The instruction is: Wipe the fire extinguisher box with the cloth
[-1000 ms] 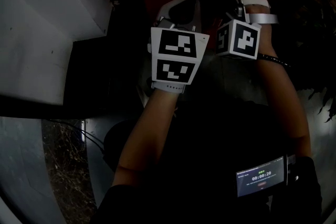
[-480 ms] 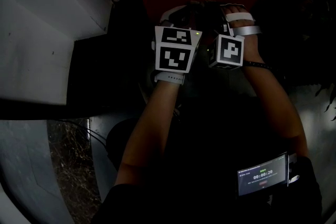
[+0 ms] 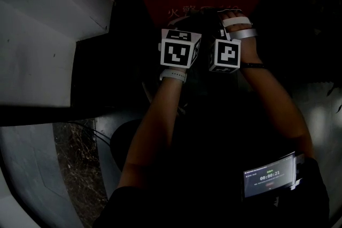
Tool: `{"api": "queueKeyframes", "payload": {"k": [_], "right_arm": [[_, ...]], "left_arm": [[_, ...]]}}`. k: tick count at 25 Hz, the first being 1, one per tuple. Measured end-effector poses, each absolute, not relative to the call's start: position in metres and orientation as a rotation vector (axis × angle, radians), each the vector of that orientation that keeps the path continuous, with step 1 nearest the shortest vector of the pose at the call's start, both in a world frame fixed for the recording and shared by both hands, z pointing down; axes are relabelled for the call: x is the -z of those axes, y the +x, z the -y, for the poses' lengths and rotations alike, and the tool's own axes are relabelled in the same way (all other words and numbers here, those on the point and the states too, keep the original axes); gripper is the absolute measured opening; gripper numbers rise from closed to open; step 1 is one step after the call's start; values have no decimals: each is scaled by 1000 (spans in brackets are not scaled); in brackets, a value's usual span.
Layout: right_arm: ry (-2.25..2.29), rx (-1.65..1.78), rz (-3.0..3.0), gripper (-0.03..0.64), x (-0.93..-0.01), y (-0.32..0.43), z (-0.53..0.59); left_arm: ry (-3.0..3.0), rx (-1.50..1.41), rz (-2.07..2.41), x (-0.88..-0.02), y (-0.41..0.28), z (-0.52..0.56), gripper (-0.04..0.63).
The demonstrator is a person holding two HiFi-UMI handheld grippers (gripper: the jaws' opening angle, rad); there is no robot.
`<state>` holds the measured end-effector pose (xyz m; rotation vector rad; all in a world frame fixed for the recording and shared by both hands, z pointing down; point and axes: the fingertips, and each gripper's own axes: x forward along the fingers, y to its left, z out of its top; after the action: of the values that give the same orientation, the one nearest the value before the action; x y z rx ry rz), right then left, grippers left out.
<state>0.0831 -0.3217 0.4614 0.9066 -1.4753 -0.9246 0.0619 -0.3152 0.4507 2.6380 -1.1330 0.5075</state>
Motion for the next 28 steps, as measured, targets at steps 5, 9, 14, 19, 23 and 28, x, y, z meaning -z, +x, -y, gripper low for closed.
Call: {"api": "queueKeyframes", "payload": {"k": [5,9,14,19,23,28], "right_arm": [[870,900,1494,38,-488,80,321],[820,864,1465,38,-518,85,321],[767,845,1471,38,-547,80,320],[713,802,1479,38,-577,79,319],[675,790,1484,38,-597,77,318],[651,749,1507,38,-614,74,317]], "left_arm": [[2603,-561,1100,-481,61,317,0],[2551,-603,1061,-513,58,319,0],[2495,-617,996,-545,61,316,0],[2448,-671,967,-573,57,314,0],[2394,-666,968,-585,49,316,0],[2343,-696,958,-602,46,313,0]]}}
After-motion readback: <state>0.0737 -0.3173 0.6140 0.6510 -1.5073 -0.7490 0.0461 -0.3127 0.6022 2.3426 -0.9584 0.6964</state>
